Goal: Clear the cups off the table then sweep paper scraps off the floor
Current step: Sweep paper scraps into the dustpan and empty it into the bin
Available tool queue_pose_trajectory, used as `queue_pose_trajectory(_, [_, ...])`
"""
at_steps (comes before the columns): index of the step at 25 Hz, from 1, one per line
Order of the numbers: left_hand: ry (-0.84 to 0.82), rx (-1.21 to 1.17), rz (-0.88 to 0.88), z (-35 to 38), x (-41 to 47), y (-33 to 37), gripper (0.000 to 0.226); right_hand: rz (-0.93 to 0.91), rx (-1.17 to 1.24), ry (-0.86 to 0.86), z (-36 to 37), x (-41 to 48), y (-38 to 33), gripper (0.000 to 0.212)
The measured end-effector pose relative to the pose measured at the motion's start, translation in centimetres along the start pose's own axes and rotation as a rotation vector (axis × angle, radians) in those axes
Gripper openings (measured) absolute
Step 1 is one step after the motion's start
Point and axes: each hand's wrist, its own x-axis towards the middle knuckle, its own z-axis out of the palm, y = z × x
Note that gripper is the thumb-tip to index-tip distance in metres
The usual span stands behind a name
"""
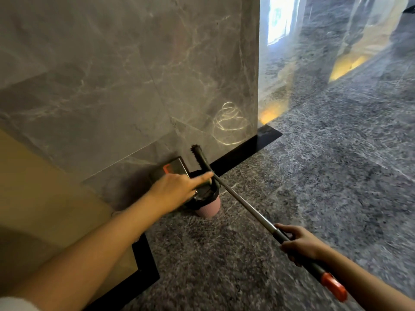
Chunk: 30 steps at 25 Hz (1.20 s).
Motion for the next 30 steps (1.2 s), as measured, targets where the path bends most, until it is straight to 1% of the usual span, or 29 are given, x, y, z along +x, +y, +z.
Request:
queue_pose_trajectory(2, [-0.065, 0.129, 0.221, 2.1, -0.5, 3.8, 0.070, 0.000, 0.007, 0.013, 0.0, 0.0, 0.3, 0.070])
queue_pose_trajectory(3, [-0.135, 0.171, 0.314, 3.0, -1.0, 5.5, 0.072, 0.001, 0.008, 0.018, -0.1, 0.0, 0.4, 0.069])
queue_pose_trajectory(4, [-0.212, 0.189, 0.366, 3.7, -1.6, 6.8, 0.072, 0.001, 0.015, 0.022, -0.1, 0.1, 0.6, 0.069])
queue_pose_trajectory(5, [-0.273, 0.180, 0.371, 4.2, -2.0, 7.4, 0.071, 0.001, 0.028, 0.027, -0.2, 0.1, 0.7, 0.067])
queue_pose_trajectory(7, [-0.347, 0.154, 0.329, 4.3, -2.8, 7.1, 0.068, 0.008, 0.061, 0.039, -0.5, 0.3, 0.9, 0.065])
queue_pose_trajectory(10, [-0.447, 0.214, 0.372, 4.4, -4.1, 6.7, 0.070, 0.024, 0.093, 0.049, -1.0, 0.3, 1.1, 0.065])
queue_pose_trajectory(13, [-0.496, 0.233, 0.365, 4.1, -3.8, 8.0, 0.073, 0.039, 0.073, 0.041, -1.0, 0.0, 1.3, 0.067])
queue_pose_trajectory(16, [-0.543, 0.260, 0.413, 4.2, -3.3, 9.6, 0.078, 0.022, 0.031, 0.029, -0.7, -0.1, 1.1, 0.066])
queue_pose_trajectory(18, [-0.523, 0.268, 0.427, 4.2, -2.9, 9.8, 0.079, 0.014, 0.036, 0.035, -0.7, 0.1, 1.1, 0.065])
queue_pose_trajectory(21, [-0.439, 0.247, 0.376, 4.1, -2.7, 9.1, 0.081, 0.024, 0.049, 0.026, -0.8, -0.1, 1.3, 0.066])
queue_pose_trajectory(26, [-0.328, 0.106, 0.229, 4.0, -2.3, 7.9, 0.069, 0.020, 0.043, 0.012, -0.8, -0.1, 1.3, 0.068])
queue_pose_trajectory(28, [-0.269, -0.001, 0.141, 3.9, -1.9, 7.3, 0.065, 0.014, 0.033, 0.003, -0.9, -0.1, 1.1, 0.070])
queue_pose_trajectory(30, [-0.142, -0.148, -0.040, 3.4, -1.9, 6.1, 0.062, 0.005, 0.032, 0.002, -0.8, -0.2, 0.9, 0.070])
